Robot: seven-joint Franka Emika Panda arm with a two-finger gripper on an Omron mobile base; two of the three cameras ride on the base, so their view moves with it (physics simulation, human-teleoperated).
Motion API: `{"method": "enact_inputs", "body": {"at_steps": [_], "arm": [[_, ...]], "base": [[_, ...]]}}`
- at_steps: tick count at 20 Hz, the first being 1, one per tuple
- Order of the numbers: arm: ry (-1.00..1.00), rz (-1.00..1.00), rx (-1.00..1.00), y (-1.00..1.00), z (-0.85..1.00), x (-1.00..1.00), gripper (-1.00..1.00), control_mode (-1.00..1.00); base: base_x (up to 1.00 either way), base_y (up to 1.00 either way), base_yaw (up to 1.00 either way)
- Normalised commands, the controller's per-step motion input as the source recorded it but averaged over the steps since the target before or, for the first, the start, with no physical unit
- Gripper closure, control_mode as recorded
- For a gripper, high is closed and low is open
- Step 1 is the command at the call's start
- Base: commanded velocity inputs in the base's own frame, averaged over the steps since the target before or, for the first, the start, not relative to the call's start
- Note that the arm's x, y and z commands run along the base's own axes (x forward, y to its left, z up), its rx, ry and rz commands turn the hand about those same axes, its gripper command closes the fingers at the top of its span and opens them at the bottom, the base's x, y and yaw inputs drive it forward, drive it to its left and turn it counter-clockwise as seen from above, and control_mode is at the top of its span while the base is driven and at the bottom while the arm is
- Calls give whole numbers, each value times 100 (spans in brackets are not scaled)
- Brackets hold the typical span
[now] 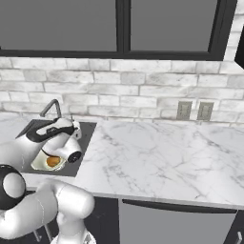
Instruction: Pick the potato from the cabinet and place it in the bowl. Then pick the bowl and place it in the sink. Then turn on the sink facuet.
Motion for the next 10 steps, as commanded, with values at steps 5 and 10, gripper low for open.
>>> {"method": "enact_inputs", "body": {"at_steps": [5,10], "arm": [[0,0,1,5,0,69,-100,-100],[0,0,0,21,-22,59,-100,-100]], "base": [[0,0,0],[0,0,0]]}}
